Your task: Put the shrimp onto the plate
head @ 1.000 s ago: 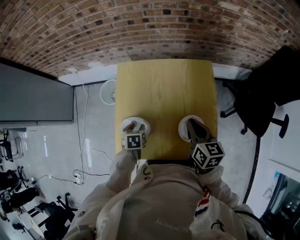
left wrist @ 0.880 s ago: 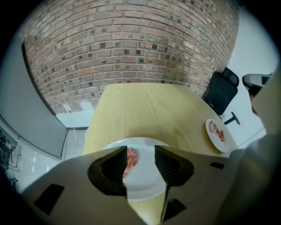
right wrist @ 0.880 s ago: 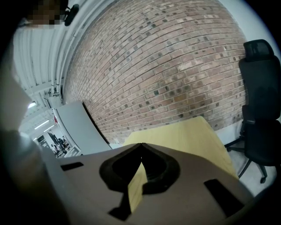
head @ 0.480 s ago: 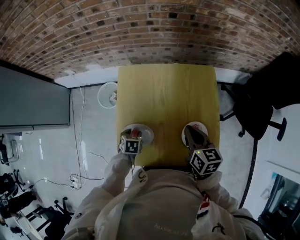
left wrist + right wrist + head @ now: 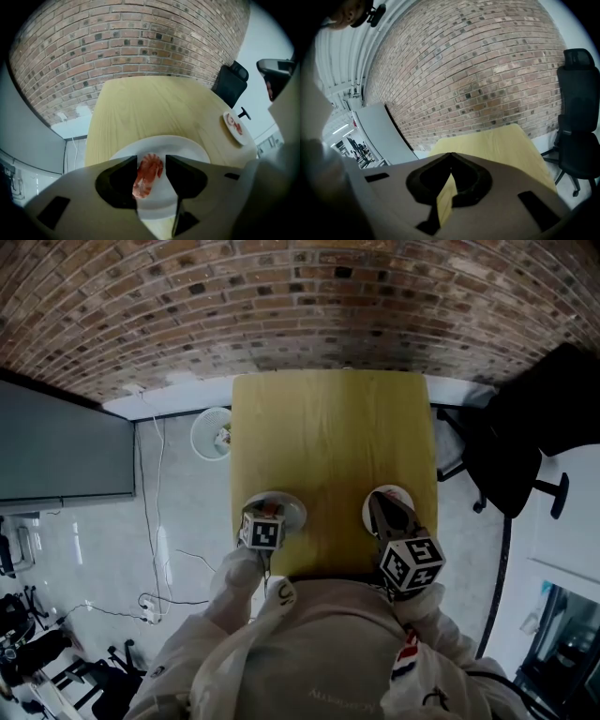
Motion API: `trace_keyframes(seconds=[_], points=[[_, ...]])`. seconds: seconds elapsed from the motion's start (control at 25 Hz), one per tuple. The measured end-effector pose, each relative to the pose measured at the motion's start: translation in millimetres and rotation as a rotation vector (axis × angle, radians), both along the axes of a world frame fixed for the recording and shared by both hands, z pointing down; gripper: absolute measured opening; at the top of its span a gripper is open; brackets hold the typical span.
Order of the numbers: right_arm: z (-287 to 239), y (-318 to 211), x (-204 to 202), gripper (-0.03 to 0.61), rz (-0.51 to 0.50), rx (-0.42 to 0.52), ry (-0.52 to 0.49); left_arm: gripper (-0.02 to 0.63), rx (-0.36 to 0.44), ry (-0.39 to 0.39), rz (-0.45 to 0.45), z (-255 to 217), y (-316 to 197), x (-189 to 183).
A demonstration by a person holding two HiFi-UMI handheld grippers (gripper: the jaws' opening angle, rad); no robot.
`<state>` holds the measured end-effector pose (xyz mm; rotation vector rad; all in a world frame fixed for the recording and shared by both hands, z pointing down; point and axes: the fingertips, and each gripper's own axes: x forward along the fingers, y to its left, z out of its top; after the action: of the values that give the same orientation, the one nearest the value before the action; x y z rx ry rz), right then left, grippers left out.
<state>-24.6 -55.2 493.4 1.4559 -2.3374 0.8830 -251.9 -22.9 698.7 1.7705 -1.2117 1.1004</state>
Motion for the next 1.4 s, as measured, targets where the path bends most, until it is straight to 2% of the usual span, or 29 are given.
trace_keyframes(seconds=[0.24, 0.56, 0.92, 1.4], points=[[-1, -2, 0, 0.025, -0.004, -0.001, 0.001, 0.189, -0.003, -0.001, -0.009, -1, 0, -1], [0, 2, 5, 0.025, 0.003, -0.002, 0.002, 0.166, 0.018, -0.059, 0.047, -2, 2, 5], [-2, 5, 13, 0.025, 0.009, 0.002, -0.005, 0.164, 0.028, -0.062, 0.018, -8, 1, 1], [-8, 11, 30, 0.025, 0.024, 0.018, -0.014, 0.164, 0.068, -0.057, 0.026, -24, -3, 19]])
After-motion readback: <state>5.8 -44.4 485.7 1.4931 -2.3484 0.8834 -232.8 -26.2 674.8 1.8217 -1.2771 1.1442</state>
